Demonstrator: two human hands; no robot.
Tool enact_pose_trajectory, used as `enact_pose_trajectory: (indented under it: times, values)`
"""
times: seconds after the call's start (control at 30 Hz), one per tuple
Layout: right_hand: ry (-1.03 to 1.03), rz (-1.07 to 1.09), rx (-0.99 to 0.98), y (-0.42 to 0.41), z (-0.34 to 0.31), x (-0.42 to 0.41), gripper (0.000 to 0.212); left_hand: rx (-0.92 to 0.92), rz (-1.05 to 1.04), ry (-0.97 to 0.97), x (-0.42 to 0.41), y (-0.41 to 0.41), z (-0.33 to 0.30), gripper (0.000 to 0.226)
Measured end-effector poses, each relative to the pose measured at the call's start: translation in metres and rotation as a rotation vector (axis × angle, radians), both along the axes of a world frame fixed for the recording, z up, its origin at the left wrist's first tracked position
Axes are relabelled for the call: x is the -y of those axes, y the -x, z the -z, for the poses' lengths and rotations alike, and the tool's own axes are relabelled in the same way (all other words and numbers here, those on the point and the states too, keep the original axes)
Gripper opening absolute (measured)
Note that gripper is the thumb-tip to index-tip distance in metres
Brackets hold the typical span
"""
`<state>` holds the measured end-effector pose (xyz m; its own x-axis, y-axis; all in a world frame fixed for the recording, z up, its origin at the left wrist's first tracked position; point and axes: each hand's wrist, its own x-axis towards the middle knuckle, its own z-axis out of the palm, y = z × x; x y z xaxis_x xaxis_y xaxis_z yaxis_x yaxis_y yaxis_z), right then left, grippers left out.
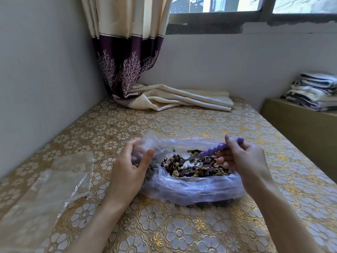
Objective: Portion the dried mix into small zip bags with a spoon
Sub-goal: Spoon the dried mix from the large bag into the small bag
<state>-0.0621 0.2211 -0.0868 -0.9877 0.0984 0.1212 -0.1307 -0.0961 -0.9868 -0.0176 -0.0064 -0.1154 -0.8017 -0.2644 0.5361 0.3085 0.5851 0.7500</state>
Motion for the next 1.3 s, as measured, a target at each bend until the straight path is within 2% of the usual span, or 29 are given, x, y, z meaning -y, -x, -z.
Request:
enact_pose_trajectory:
  times: [0.23,0.53,0.7,1.07,1.17,1.3]
  values:
    - [0.085,0.103,-0.067,0.002,0.001,-0.003,0.031,0.008,0.015,0.01,0.002,0.0,0.001,0.061]
    - [0.189,0.199,-0.228,-0.001,-0.015,0.004,0.031,0.044,0.003,0.092,0.006,0.002,0.005,0.061]
    - [0.195,0.118,-0.258,-0.012,-0.019,0.024,0.031,0.069,0.006,0.089,0.007,0.004,0.005,0.077]
    - [0.045,-0.203,-0.412,-0.028,-0.01,0.055,0.026,0.06,-0.002,0.046,0.007,0.003,0.004,0.059]
    - [0.002,-0.208,-0.437,-0.025,-0.01,0.05,0.026,0.047,0.006,0.033,0.006,0.002,0.002,0.054]
    - [0.019,-0.107,-0.502,-0.023,-0.011,0.04,0.025,0.033,0.021,0.036,0.005,0.001,0.001,0.055]
